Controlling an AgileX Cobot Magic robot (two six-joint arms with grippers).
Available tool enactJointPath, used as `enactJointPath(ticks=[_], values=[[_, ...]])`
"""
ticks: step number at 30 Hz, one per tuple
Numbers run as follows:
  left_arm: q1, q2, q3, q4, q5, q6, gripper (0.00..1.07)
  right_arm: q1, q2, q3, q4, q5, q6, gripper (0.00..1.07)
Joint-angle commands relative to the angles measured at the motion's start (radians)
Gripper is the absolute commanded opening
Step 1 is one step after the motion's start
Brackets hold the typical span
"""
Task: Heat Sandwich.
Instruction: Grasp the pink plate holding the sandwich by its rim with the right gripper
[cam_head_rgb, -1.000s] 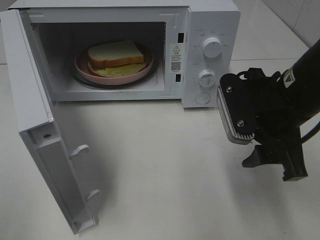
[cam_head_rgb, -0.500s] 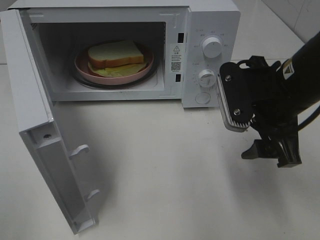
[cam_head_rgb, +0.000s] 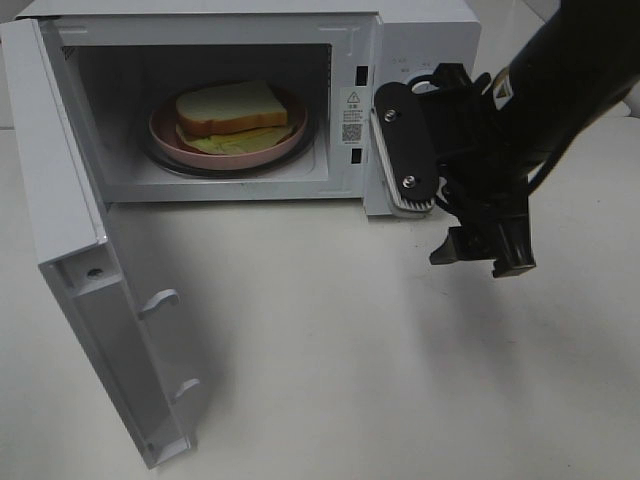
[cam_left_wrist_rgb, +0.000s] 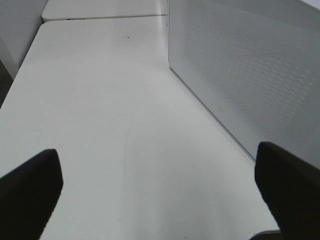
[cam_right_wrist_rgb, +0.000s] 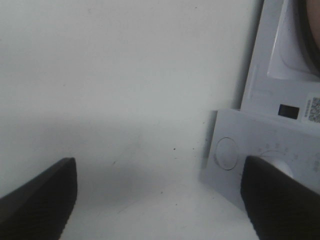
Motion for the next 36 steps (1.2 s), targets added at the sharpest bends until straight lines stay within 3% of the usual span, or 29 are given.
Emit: enactJointPath(ticks=[1, 36], values=[[0.004, -0.023, 0.002, -0.001, -0.008, -0.001, 1.00, 0.015, 0.026, -0.037, -0.012, -0.005, -0.004, 0.85], [0.004, -0.023, 0.002, -0.001, -0.008, -0.001, 1.00, 0.075, 0.423, -0.449, -0.036, -0.119, 0.015, 0.82]])
